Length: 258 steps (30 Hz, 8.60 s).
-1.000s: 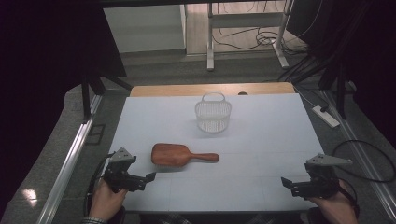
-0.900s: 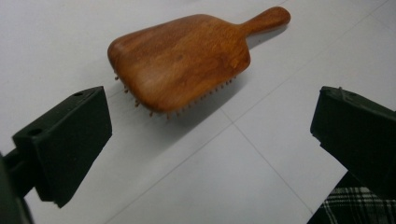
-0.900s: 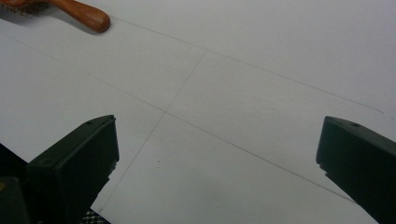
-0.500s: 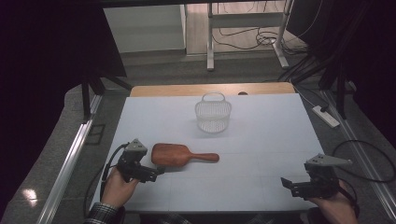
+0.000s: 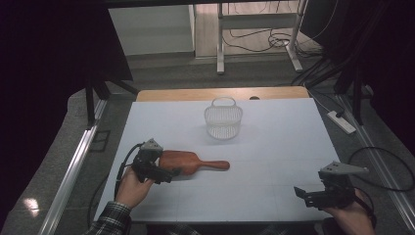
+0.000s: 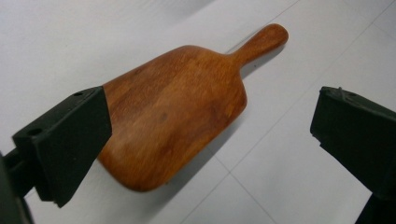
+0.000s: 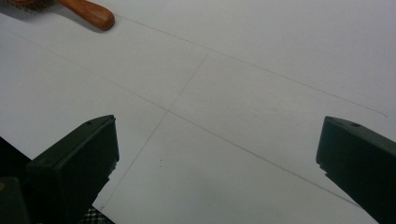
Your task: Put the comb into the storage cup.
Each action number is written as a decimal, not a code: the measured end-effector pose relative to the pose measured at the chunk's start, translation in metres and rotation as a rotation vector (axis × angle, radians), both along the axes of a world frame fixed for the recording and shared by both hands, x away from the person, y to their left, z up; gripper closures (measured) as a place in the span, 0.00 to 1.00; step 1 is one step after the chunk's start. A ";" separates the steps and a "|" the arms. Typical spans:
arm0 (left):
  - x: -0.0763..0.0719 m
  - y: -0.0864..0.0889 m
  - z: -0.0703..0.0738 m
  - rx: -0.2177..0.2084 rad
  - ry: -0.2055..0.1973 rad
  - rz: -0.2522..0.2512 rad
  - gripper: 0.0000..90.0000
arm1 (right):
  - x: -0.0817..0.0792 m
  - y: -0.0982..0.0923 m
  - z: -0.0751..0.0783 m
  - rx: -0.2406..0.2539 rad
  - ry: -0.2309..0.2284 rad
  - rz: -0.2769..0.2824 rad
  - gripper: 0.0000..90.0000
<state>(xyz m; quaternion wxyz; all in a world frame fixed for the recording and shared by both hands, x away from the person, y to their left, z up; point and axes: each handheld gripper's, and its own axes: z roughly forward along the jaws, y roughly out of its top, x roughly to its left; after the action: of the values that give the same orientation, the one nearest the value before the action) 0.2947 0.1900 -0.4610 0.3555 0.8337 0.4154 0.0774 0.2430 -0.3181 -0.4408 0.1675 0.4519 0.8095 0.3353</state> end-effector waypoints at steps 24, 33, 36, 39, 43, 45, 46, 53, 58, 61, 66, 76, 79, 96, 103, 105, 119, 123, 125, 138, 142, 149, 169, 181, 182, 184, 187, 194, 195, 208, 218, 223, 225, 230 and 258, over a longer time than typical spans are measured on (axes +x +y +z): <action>0.034 -0.041 -0.001 0.058 0.031 -0.060 0.00 | 0.000 0.001 -0.001 -0.005 0.009 0.007 0.00; 0.044 -0.053 -0.001 0.062 0.040 -0.075 0.00 | 0.001 0.001 -0.001 -0.006 0.010 0.009 0.00; 0.048 -0.057 -0.001 0.058 0.043 -0.079 0.00 | 0.001 0.001 -0.001 -0.006 0.012 0.009 0.00; 0.053 -0.062 -0.001 0.056 0.048 -0.084 0.00 | 0.001 0.001 -0.001 -0.007 0.011 0.009 0.00; 0.057 -0.068 -0.002 0.067 0.051 -0.094 0.00 | 0.001 0.001 -0.001 -0.007 0.013 0.009 0.00; 0.059 -0.070 -0.002 0.070 0.052 -0.096 0.00 | 0.001 0.001 -0.001 -0.008 0.013 0.009 0.00; 0.060 -0.072 -0.003 0.074 0.055 -0.098 0.00 | 0.001 0.001 -0.001 -0.009 0.013 0.009 0.00; 0.062 -0.079 -0.004 0.107 0.054 -0.109 0.02 | 0.001 0.001 -0.001 -0.010 0.015 0.012 0.00; 0.064 -0.080 -0.004 0.108 0.050 -0.114 0.13 | 0.001 0.001 -0.001 -0.012 0.015 0.013 0.00; 0.065 -0.080 -0.001 0.099 0.052 -0.138 0.31 | 0.001 0.001 -0.001 -0.011 0.017 0.019 0.00; 0.067 -0.083 0.000 0.085 0.061 -0.153 0.56 | 0.001 0.002 -0.001 -0.013 0.016 0.022 0.00; 0.072 -0.081 -0.007 0.076 0.105 -0.148 0.99 | 0.001 0.002 -0.001 -0.016 0.017 0.028 0.00; 0.073 -0.081 -0.010 0.074 0.114 -0.141 0.99 | 0.001 0.002 -0.001 -0.017 0.018 0.029 0.00; 0.074 -0.097 -0.034 0.141 0.156 -0.116 0.99 | 0.001 0.003 -0.002 -0.022 0.019 0.034 0.01; 0.074 -0.099 -0.036 0.155 0.157 -0.108 0.99 | 0.001 0.003 -0.002 -0.022 0.020 0.035 0.01; 0.074 -0.100 -0.037 0.161 0.157 -0.105 0.99 | 0.000 0.002 -0.002 -0.022 0.020 0.035 0.01; 0.066 -0.104 -0.041 0.201 0.166 -0.125 0.99 | 0.000 0.002 -0.002 -0.020 0.020 0.036 0.01; 0.060 -0.104 -0.040 0.196 0.171 -0.135 0.99 | 0.000 0.002 -0.002 -0.021 0.020 0.037 0.01; 0.057 -0.104 -0.040 0.197 0.172 -0.142 0.99 | 0.000 0.002 -0.002 -0.020 0.020 0.038 0.01; 0.037 -0.098 -0.037 0.202 0.193 -0.168 0.99 | 0.001 0.003 -0.002 -0.020 0.019 0.040 0.01; 0.030 -0.094 -0.037 0.204 0.201 -0.169 0.99 | 0.001 0.003 -0.002 -0.020 0.019 0.040 0.01; 0.020 -0.090 -0.038 0.222 0.213 -0.174 0.99 | 0.001 0.003 -0.002 -0.021 0.018 0.041 0.01; 0.001 -0.057 -0.036 0.242 0.263 -0.147 0.99 | 0.001 0.004 -0.002 -0.022 0.019 0.044 0.01; 0.000 -0.031 -0.039 0.264 0.287 -0.102 0.99 | 0.002 0.004 -0.002 -0.026 0.022 0.044 0.02; 0.000 -0.031 -0.039 0.264 0.287 -0.102 0.99 | 0.002 0.004 -0.002 -0.026 0.022 0.044 0.02; 0.002 -0.024 -0.040 0.270 0.288 -0.087 0.99 | 0.002 0.004 -0.002 -0.025 0.022 0.044 0.02; 0.003 -0.019 -0.041 0.275 0.291 -0.071 0.99 | 0.002 0.004 -0.002 -0.025 0.023 0.045 0.02; 0.001 -0.019 -0.035 0.234 0.285 -0.087 0.99 | 0.002 0.004 -0.002 -0.023 0.024 0.045 0.02; 0.001 -0.018 -0.034 0.230 0.284 -0.087 0.99 | 0.002 0.004 -0.002 -0.024 0.023 0.045 0.02; -0.003 -0.003 -0.016 0.199 0.220 -0.060 0.86 | 0.002 0.004 -0.002 -0.024 0.023 0.043 0.02; 0.000 0.008 -0.011 0.185 0.169 -0.019 0.60 | 0.002 0.004 -0.001 -0.022 0.021 0.041 0.02; 0.000 0.017 -0.009 0.155 0.126 -0.002 0.43 | 0.001 0.003 -0.001 -0.017 0.020 0.039 0.02; 0.000 0.020 -0.009 0.160 0.101 0.006 0.34 | 0.001 0.003 -0.001 -0.016 0.020 0.037 0.01; 0.002 0.030 -0.009 0.134 0.095 0.031 0.21 | 0.001 0.003 -0.001 -0.016 0.020 0.037 0.01; 0.010 0.015 -0.040 0.216 0.105 -0.077 0.00 | 0.001 0.003 -0.001 -0.016 0.020 0.044 0.01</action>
<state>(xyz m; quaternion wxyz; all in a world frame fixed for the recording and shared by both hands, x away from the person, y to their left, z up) 0.3045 0.2049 -0.5015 0.2440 0.8855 0.3902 0.0644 0.2440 -0.3149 -0.4422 0.1558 0.4360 0.8235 0.3278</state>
